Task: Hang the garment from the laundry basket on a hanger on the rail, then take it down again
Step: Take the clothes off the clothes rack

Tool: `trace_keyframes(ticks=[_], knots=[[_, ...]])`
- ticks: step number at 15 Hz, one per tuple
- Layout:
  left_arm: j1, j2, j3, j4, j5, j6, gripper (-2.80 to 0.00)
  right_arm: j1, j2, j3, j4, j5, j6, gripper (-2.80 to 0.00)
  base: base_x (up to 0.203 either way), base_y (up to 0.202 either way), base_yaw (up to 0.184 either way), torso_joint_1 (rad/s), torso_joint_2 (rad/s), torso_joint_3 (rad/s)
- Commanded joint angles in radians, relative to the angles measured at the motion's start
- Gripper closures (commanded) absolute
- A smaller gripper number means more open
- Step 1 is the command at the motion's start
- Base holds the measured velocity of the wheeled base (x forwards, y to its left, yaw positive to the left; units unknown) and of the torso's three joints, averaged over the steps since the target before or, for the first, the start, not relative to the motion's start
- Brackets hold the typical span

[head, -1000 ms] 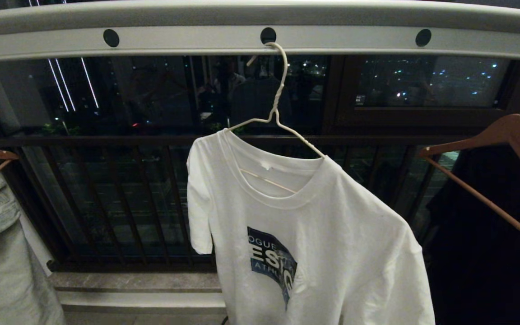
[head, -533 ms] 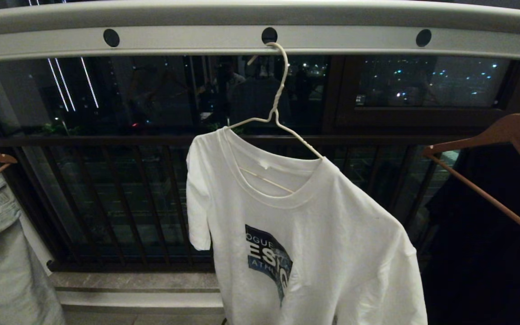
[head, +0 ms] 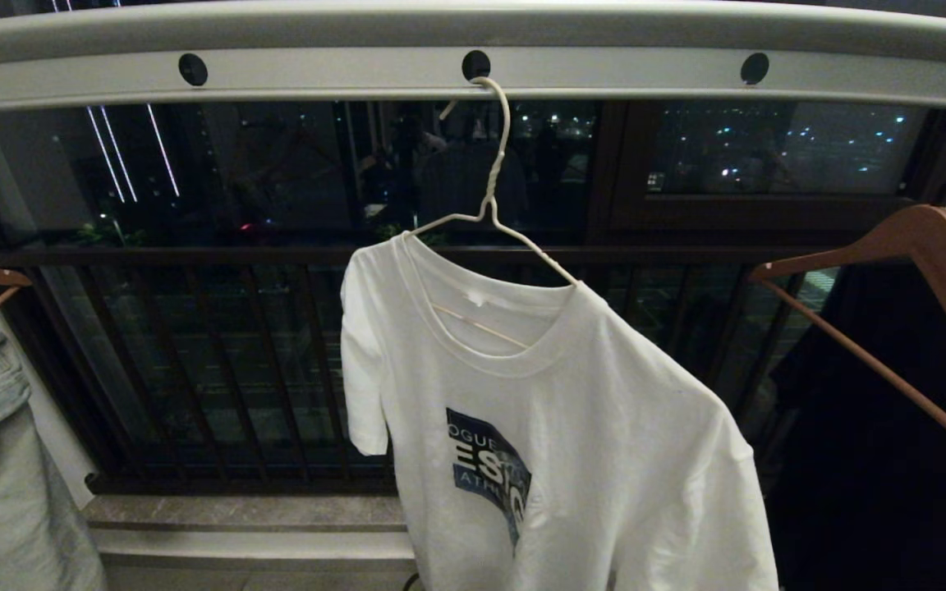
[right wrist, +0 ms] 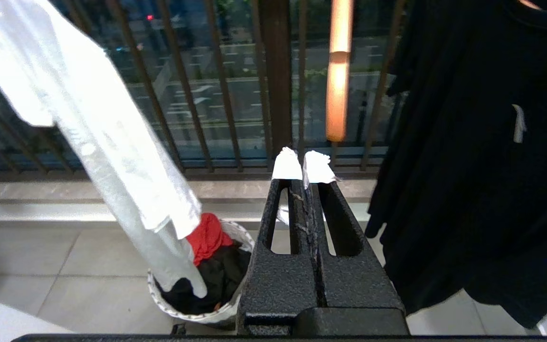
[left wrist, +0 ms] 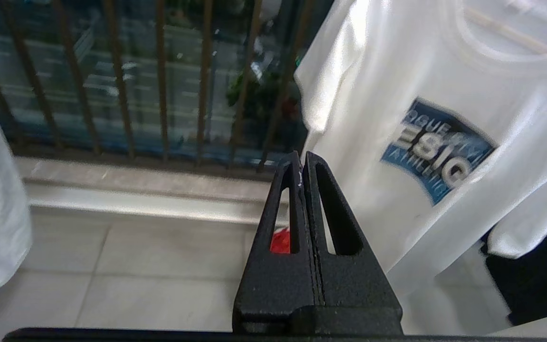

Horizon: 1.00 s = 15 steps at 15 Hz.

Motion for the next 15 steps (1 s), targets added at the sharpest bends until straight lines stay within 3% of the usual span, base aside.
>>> trace_keyframes(ticks=[1, 2, 5, 9, 11, 15], knots=[[0.04, 0.003, -0.006, -0.005, -0.018, -0.003, 0.0, -0.024, 0.002, 0.0, 0.007, 0.007, 0.0, 0.0, 0.0, 0.0, 0.0, 0.0, 0.0, 0.0], [0.083, 0.003, -0.01, -0.007, -0.034, -0.002, 0.0, -0.048, 0.003, 0.001, 0.009, 0.009, -0.002, 0.0, 0.0, 0.0, 0.0, 0.0, 0.0, 0.0], [0.217, -0.033, 0.012, -0.006, -0.171, 0.01, 0.0, -0.078, 0.002, 0.005, 0.013, 0.023, -0.011, 0.0, 0.0, 0.0, 0.0, 0.0, 0.0, 0.0], [0.193, -0.059, 0.085, -0.008, -0.154, 0.017, 0.0, -0.049, 0.007, 0.025, 0.011, 0.016, -0.048, 0.0, 0.0, 0.0, 0.0, 0.0, 0.0, 0.0], [0.16, -0.073, 0.157, -0.013, -0.107, 0.032, 0.0, -0.04, -0.015, 0.062, 0.01, 0.02, -0.058, 0.0, 0.0, 0.0, 0.0, 0.0, 0.0, 0.0], [0.162, -0.223, 0.408, -0.187, -0.089, 0.127, 0.0, -0.021, -0.177, 0.217, -0.015, 0.058, -0.111, 0.0, 0.0, 0.0, 0.0, 0.0, 0.0, 0.0]])
